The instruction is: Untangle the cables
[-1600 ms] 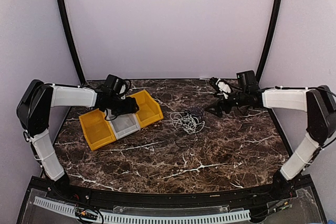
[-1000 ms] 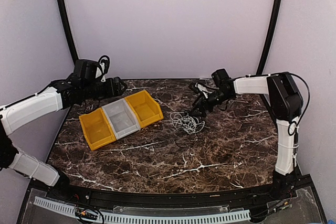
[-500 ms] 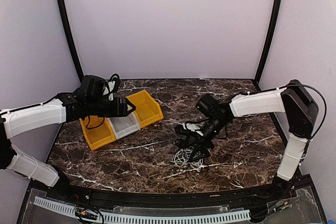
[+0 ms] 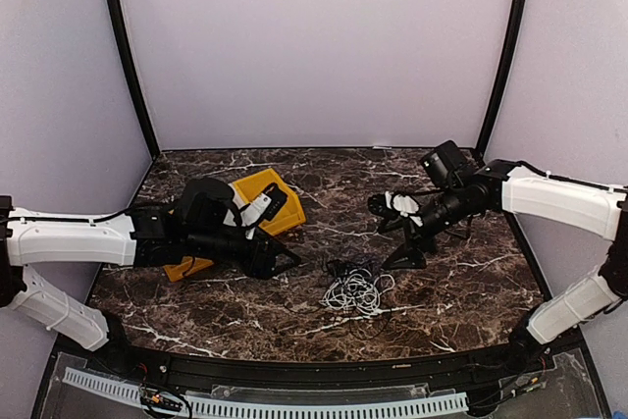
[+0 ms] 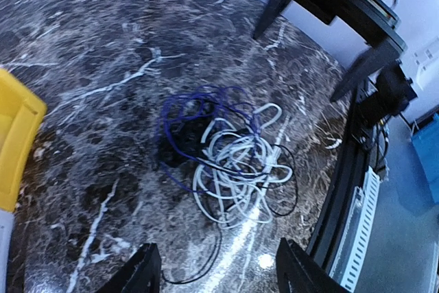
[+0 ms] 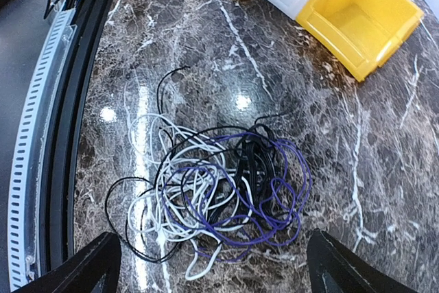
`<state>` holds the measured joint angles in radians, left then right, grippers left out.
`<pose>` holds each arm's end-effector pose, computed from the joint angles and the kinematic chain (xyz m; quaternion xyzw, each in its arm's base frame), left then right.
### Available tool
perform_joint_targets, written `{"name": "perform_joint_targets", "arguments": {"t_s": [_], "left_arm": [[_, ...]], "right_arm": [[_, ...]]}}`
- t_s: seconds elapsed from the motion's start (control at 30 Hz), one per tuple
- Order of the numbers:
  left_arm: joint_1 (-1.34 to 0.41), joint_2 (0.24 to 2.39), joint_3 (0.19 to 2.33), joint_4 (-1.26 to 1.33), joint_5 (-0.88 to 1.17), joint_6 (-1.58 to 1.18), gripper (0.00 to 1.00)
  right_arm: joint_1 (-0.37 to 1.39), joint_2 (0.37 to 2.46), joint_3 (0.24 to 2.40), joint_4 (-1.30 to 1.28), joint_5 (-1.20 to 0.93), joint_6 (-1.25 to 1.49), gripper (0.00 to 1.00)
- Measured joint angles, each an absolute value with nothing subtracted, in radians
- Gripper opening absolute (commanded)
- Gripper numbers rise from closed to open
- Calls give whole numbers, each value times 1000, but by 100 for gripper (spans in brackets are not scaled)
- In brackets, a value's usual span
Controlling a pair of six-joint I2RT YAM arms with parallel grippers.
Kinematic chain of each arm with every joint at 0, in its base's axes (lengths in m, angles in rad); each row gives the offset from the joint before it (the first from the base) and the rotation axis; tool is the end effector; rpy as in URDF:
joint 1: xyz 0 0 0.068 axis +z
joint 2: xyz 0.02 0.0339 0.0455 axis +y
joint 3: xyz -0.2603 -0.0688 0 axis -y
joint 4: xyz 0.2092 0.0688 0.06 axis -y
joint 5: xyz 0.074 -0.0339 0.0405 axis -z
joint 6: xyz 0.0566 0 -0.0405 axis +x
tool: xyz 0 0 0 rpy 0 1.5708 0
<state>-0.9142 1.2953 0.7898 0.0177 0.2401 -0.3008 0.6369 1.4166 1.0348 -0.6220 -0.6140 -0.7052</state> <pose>0.1573 -0.2262 0.2547 0.3157 0.7924 -0.3764 0.3616 0.1905 0.1815 0.2470 -0.6353 0.6642 0.2809 0.2764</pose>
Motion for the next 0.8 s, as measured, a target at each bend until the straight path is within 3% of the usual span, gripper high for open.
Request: {"name": "perform_joint_targets", "arguments": {"t_s": [0.1,0.33,0.37,0.43,0.67,0.8], "left_arm": [[-966,1319,791,35,255,-277,48],[-1000,1478,826,40,253,-292,45],[-1010,1500,837,44,252,-301,35],[-1031,1542,869,58,260,-320,24],[-1054,1691,1053,52,288,-414,37],[-1054,1769,1177,-55,222,-513,39]], "right_arm": [[635,1355,994,-609,-567,-694,86],[635,1310,980,-601,-518,-696,70],[635,1307,974,-598,-519,-695,68],[635,1303,960,-595,-522,-694,63],[635,1302,921,-576,-561,-678,59],[635,1302,918,-569,-579,-675,59]]}}
